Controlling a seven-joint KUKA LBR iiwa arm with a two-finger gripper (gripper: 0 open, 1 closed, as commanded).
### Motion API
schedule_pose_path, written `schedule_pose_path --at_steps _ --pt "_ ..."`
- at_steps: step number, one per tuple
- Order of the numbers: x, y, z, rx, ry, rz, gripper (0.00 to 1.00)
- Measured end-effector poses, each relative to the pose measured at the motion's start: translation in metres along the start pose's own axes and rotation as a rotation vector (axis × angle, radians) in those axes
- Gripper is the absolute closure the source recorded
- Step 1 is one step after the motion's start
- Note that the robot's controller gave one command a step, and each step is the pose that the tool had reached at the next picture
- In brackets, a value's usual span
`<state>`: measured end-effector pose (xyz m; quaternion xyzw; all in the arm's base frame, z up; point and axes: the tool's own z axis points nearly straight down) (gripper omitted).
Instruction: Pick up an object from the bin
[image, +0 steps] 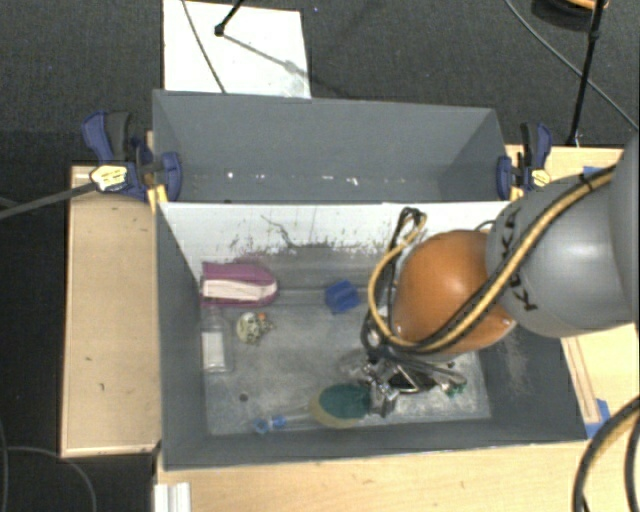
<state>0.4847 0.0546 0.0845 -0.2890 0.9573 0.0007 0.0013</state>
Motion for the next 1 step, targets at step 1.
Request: schedule_pose_path --at_steps 1 --pt "-0.0012 -0.0038 -0.1238 0.005 -0.007 0.012 1.00"
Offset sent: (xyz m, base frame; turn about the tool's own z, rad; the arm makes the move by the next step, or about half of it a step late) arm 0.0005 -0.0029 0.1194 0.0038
